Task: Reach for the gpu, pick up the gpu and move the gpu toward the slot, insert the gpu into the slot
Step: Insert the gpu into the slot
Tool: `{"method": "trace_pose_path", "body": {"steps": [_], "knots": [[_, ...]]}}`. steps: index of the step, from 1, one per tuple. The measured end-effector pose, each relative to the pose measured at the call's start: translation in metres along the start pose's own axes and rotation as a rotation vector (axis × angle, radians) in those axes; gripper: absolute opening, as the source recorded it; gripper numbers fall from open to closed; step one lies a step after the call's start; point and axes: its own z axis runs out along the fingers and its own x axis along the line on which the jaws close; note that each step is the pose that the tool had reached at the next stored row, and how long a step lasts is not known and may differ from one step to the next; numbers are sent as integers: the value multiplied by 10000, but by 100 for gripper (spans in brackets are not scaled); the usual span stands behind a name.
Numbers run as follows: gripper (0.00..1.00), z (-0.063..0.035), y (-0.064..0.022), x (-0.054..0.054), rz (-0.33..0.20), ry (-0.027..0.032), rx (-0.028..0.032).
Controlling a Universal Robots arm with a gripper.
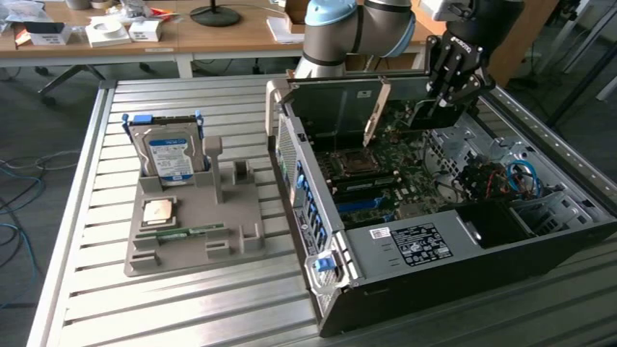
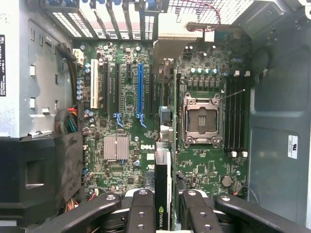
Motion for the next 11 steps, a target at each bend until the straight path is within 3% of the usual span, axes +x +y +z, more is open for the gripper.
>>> {"method": "trace_pose_path", "body": {"steps": [11], "knots": [[27,76,3,3,-1,4,18]]}}
